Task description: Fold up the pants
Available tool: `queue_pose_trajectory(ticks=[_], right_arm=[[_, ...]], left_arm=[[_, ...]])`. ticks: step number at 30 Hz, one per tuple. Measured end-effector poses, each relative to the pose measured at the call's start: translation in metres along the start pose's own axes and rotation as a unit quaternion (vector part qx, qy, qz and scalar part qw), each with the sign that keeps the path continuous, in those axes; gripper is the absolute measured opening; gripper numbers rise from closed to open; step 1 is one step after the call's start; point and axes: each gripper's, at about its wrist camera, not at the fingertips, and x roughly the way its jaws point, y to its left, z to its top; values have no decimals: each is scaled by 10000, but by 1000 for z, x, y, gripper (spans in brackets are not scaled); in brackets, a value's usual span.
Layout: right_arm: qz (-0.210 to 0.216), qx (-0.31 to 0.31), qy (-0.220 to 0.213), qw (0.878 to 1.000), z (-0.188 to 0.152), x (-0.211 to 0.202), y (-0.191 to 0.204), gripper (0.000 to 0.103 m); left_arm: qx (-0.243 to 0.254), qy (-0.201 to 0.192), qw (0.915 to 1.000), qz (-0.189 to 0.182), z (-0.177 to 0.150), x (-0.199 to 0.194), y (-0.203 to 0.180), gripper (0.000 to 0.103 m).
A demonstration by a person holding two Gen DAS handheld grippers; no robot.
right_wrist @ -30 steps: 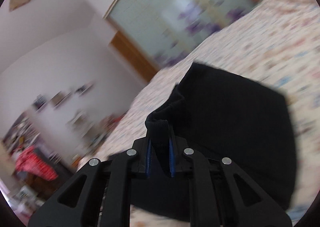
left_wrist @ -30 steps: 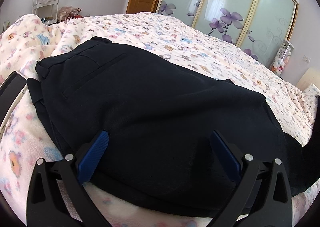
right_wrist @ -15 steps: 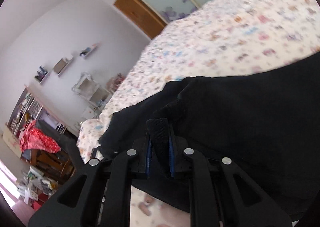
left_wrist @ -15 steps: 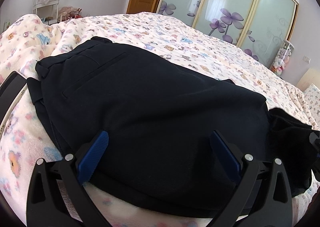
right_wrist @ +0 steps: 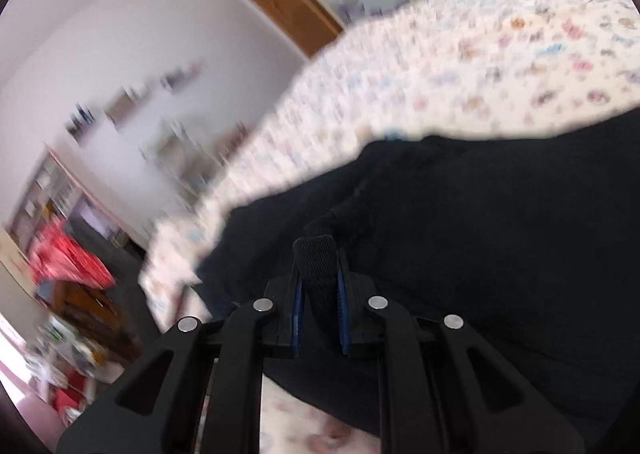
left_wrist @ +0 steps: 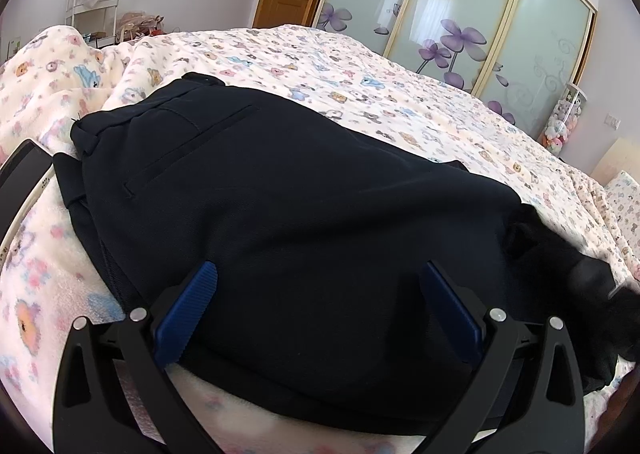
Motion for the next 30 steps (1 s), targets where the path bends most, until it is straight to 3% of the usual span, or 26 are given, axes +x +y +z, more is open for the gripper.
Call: queue_pose_trajectory(ticks=[2,4,6,9,12,16,21,26,30], right_arm=[[-288,-260,295,9988,-11,13,0,17],[-289,-401,329,9982,-16,12,1,23],[-96,-509,492,9974,-14,12,9,58],[-111,-831,600,9947,-17,11,23,81],[-229,-1057,705,9916,-25,19,26,84],[92,-699,595,9957,-25,-6,20,84],[583,-682,-60,9959,-25,-67,6,88],[735,-593,-698,9931,-33,-104,-19,90],[615,-176,-606,9961,-37,-86,-36,90]], left_arm=[[2,0,10000,2,0,0,0,101],[17,6,10000,21,0,0,-1,101],[41,17,10000,45,0,0,-1,101],[55,27,10000,58,0,1,-1,101],[125,72,9998,136,1,2,-3,101],[305,201,9992,187,5,-4,-6,101],[329,368,9985,223,13,-27,10,101],[-308,594,9978,-35,31,-44,56,101],[-954,968,9892,-542,41,-39,86,101]])
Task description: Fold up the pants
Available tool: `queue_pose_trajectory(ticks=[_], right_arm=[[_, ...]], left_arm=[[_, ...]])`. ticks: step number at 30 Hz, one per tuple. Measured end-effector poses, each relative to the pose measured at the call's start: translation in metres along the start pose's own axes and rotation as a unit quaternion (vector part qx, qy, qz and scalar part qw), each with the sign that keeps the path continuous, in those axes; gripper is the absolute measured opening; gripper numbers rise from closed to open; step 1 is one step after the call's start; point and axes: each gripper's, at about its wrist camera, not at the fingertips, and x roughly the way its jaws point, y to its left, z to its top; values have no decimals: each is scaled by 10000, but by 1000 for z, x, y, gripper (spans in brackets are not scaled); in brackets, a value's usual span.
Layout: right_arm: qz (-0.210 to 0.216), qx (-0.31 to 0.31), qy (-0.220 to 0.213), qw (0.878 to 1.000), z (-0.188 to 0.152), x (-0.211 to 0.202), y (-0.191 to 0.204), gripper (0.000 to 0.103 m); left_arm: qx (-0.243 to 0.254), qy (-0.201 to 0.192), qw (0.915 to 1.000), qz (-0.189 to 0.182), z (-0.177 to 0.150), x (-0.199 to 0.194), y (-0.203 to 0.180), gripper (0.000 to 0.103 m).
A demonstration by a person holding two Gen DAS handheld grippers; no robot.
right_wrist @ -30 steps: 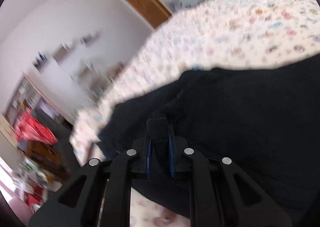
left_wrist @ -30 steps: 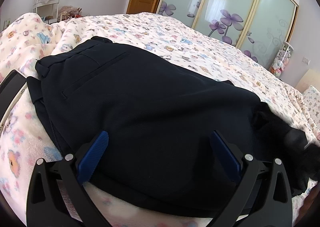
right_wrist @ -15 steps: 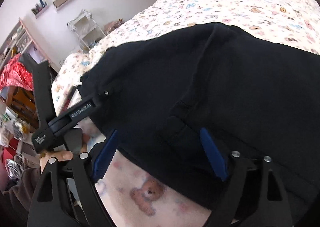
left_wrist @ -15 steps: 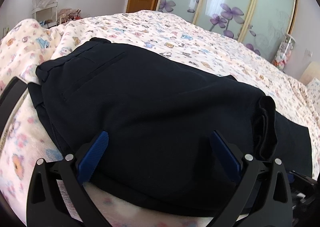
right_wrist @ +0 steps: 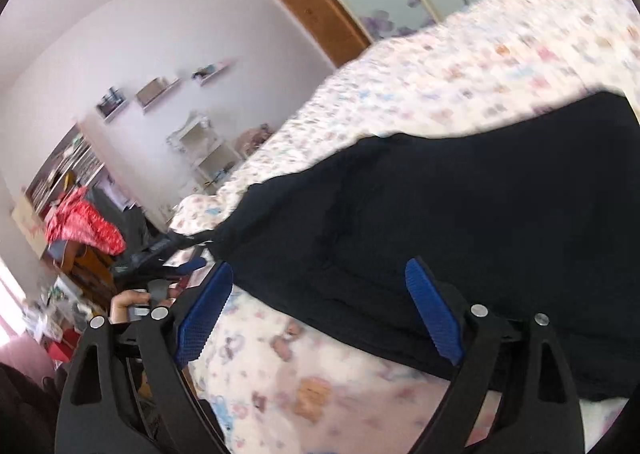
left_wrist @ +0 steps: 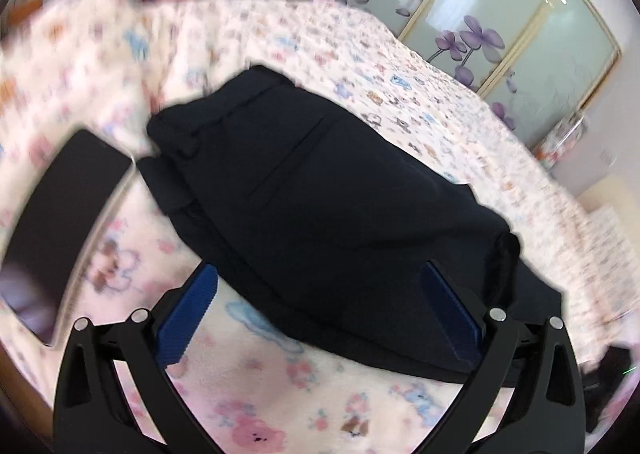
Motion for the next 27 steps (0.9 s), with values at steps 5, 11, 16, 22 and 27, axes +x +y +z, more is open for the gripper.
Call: queue_pose_trajectory(ticks=[5,11,16,22,27], right_arm=[[-23,-134,59,9999,-5,2,1,90],[-6,-125,64,9999,-8,0,-2,90],[23,-162,29,9999,-9,-1,-2,90],[10,-218,36,9998,-11,1,-1,90],[28,-251,13,9997,-11,0,1,90]], left_arm=[[-758,504,9947,-468,2,15,22,101],[-1007,609,9912,-603,7,24,28,101],[-891,394,9950,-213,30,35,16,96],[-423,272,9956,788,38,41,-8,66],[-381,-65,9936,1063,35,32,-8,39]])
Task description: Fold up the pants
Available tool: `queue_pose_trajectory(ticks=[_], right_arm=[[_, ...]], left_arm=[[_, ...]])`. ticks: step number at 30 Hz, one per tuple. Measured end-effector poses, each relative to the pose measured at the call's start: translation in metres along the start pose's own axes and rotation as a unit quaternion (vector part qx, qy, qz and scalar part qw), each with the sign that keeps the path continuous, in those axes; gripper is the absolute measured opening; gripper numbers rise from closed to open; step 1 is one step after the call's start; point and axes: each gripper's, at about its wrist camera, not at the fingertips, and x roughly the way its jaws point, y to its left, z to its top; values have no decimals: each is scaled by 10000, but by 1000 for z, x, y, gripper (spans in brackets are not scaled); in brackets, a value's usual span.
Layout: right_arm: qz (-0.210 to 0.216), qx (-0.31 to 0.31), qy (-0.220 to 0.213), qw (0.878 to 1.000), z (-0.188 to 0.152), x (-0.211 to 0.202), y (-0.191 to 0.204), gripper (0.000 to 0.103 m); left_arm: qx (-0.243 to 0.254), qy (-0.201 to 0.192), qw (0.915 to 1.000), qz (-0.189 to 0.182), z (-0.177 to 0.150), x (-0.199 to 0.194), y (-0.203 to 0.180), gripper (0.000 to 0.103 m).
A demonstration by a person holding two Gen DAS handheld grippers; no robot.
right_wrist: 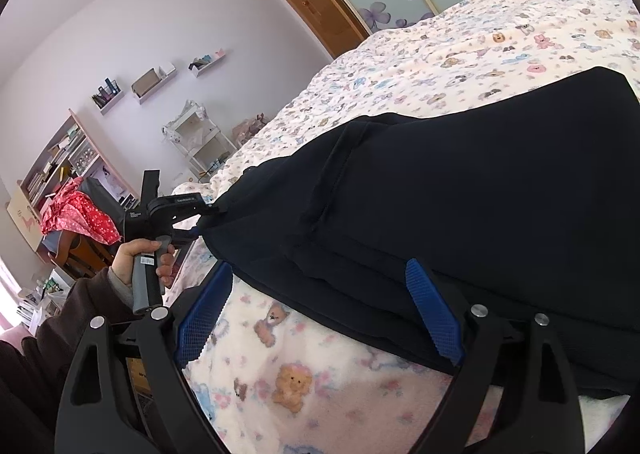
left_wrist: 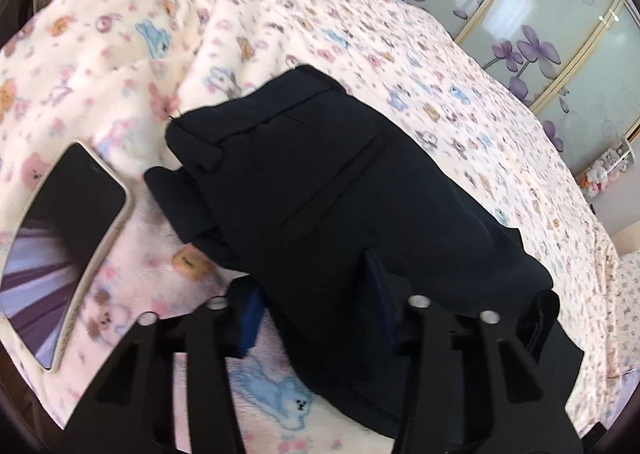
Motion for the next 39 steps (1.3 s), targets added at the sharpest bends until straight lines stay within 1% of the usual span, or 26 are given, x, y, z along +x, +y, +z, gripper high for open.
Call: queue_pose_trajectory(ticks=[1,3,6,7,12,15,17,18,20,21,22,23,24,25,26,27,30,31,32,34,35,36,38,39], right_arm=[[-17,-13,-3,10000,0,0,1,90],[-78,-64,0,9999,0,-1,2,91],[-97,-112,-20,9999,1,-3,4,93],[-108,-117,-39,9999,1,-4,4,93],[-227,-46,-331,9992,7,-18,2,93],[-306,73,-550,9980,14,-30,-3,93],[-358,167,-686,9969,18,-37,-8,93],[-418,262,-790,9956,21,-42,-12,93],[-529,471,-967,9928,25,-52,-21,93],[-576,564,-1026,9915,27,-56,-26,93],[-625,668,-1085,9899,29,-60,-32,93],[-686,781,-1137,9881,30,-64,-38,93],[-795,934,-1194,9852,31,-69,-46,93],[-876,1082,-1255,9823,31,-73,-54,93],[-923,1237,-1311,9793,30,-78,-61,93],[-955,1460,-1370,9751,30,-84,-70,93],[-1009,1955,-1574,9627,29,-99,-91,93],[-1006,2051,-1643,9596,29,-103,-96,93],[-981,2142,-1704,9568,28,-107,-101,93],[-802,2366,-1760,9522,28,-113,-113,94],[-680,2473,-1758,9504,27,-114,-118,94],[-504,2616,-1722,9483,26,-114,-124,94],[-180,2795,-1545,9475,27,-106,-131,94],[-31,2833,-1421,9484,27,-100,-132,94]], left_arm=[[118,-102,9999,76,-1,-4,-3,36],[346,-305,9987,198,-3,-12,-11,27],[822,-731,9933,350,-5,-30,-34,17],[1010,-884,9902,396,-5,-36,-45,16],[1484,-1305,9791,480,-7,-55,-86,13],[1859,-1537,9694,465,-13,-63,-115,13],[2157,-1696,9608,402,-18,-69,-138,13],[2318,-1771,9558,358,-23,-72,-149,12],[2836,-1982,9379,254,-37,-79,-180,12],[3021,-2032,9312,189,-43,-81,-191,12],[3293,-2075,9211,59,-55,-84,-208,12],[3510,-2084,9128,-74,-66,-87,-221,12],[3678,-2077,9063,-183,-76,-88,-230,12],[3975,-2046,8936,-390,-94,-89,-245,12],[4156,-2008,8855,-533,-107,-90,-253,12],[4370,-1942,8755,-698,-123,-89,-261,12],[4770,-1674,8559,-1087,-158,-84,-276,12],[4884,-1526,8507,-1208,-172,-81,-280,12],[4926,-1412,8492,-1277,-180,-76,-282,12],[4975,-1144,8481,-1419,-195,-64,-283,12],[5024,-966,8461,-1498,-203,-58,-285,12],[5149,-836,8410,-1438,-216,-51,-287,12],[5284,-989,8325,-1338,-228,-45,-284,12],[5286,-1015,8322,-1330,-229,-43,-282,12]])
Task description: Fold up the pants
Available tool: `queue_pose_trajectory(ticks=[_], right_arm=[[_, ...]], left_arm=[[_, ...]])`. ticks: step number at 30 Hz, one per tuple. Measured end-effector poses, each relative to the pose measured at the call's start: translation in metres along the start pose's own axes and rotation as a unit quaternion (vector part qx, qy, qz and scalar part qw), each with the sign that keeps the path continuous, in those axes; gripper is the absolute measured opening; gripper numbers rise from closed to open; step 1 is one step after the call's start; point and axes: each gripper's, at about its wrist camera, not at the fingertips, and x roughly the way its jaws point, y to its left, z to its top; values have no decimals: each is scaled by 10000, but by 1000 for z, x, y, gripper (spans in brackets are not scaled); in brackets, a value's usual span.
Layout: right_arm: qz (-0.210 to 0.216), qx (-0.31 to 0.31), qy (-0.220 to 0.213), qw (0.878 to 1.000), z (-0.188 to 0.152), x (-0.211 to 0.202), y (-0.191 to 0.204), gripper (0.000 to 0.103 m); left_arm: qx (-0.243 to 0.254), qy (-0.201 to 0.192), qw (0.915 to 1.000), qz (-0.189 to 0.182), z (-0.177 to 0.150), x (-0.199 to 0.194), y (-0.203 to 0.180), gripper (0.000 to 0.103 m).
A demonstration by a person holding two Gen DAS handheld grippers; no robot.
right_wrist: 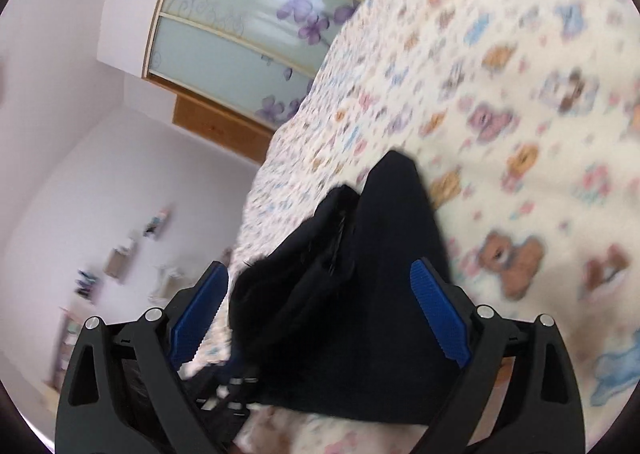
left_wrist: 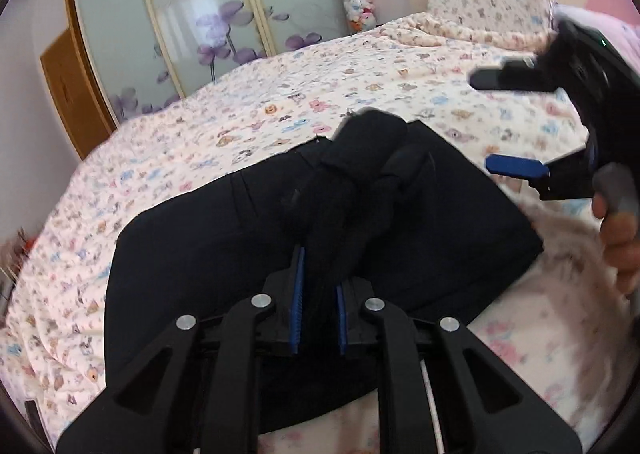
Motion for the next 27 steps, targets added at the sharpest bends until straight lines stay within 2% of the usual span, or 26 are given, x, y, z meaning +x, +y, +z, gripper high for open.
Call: queue_pose_trajectory(ticks=[4,7,9,11,13,16,19,20,21,23,24,25,26,27], right_arm=[[253,-16,479,9985,-7,20,4,94],[220,-167,569,9980,-9,27,9,96],[92,-208,589,9980,-10,29,10,96],[-9,-303,627,9976,-10,31,12,96],[-24,-438,603,9972,-11,33,16,96],[-74,-615,670,9958,-14,37,20,96],[-187,-688,739,9947,-17,35,22,96],[-225,-724,753,9943,-17,37,23,96],[-336,-766,783,9934,-17,40,25,96],[-621,-884,819,9908,-20,46,30,96],[-828,-1037,809,9878,-22,51,33,90],[-1031,-1168,777,9847,-25,53,34,69],[-1240,-1277,756,9811,-28,56,34,55],[-1264,-1284,759,9807,-30,58,29,43]], left_arm=[[-438,-203,9988,-76,3,-10,13,12],[-354,-408,9982,-246,6,-24,7,12],[-11,-244,9991,-350,0,-22,-10,12],[314,21,9992,-257,-15,-7,-26,13],[247,166,9992,-260,-23,1,-28,14],[325,115,9993,-114,-24,0,-32,15],[261,159,9995,-71,-24,-1,-33,20],[239,169,9995,-99,-24,-1,-33,30],[195,161,9994,-221,-25,-3,-32,61],[48,12,9990,-452,-25,-14,-34,94],[44,-82,9990,-435,-26,-20,-36,93],[51,-152,9990,-424,-26,-26,-37,93],[-3,-202,9989,-432,-27,-30,-36,93],[-123,-251,9986,-455,-28,-33,-33,94]])
